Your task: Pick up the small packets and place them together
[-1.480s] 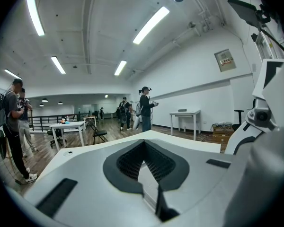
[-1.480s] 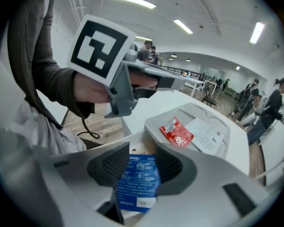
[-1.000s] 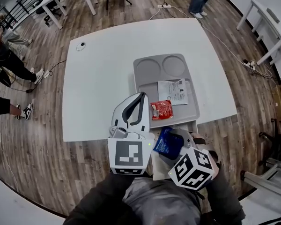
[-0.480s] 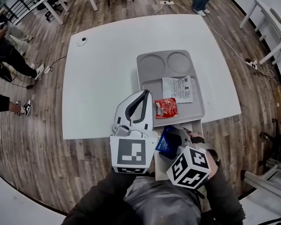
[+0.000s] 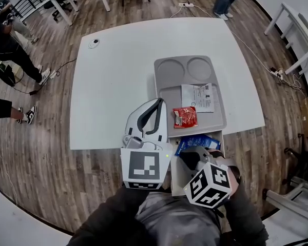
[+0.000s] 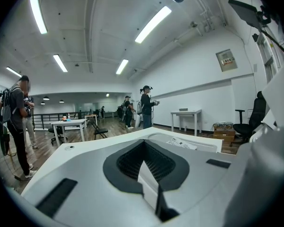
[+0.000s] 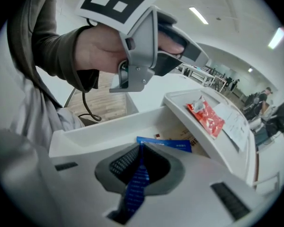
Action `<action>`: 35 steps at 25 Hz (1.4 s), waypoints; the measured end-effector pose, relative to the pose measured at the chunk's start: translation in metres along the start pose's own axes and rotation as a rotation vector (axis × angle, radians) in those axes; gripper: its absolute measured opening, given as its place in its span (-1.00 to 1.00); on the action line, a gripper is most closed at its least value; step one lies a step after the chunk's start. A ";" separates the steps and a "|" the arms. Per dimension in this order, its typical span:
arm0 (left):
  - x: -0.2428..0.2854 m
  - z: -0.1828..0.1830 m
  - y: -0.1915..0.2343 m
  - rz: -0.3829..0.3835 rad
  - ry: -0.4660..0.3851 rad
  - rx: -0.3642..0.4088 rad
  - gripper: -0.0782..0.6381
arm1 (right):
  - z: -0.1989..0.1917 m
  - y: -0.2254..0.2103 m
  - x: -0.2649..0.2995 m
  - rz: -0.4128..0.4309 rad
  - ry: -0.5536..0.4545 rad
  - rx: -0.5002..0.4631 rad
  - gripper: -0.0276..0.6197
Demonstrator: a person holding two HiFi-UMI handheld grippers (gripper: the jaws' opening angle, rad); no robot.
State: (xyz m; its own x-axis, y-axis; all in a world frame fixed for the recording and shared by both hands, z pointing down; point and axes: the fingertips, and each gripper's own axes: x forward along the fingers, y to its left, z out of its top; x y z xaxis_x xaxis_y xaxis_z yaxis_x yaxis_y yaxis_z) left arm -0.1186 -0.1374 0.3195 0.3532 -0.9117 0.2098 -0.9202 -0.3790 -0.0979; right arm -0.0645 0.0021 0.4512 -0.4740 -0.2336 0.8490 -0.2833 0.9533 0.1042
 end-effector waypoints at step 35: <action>-0.039 0.070 -0.018 -0.011 -0.069 0.033 -0.78 | 0.063 0.003 -0.110 -0.157 -0.121 -0.067 -0.86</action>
State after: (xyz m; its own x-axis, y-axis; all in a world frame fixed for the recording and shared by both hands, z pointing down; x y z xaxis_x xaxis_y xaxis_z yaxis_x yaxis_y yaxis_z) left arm -0.1037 -0.1063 0.2448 0.3755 -0.9157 0.1433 -0.9104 -0.3934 -0.1280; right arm -0.0658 0.0190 0.3260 -0.5261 -0.3974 0.7519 -0.3071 0.9132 0.2678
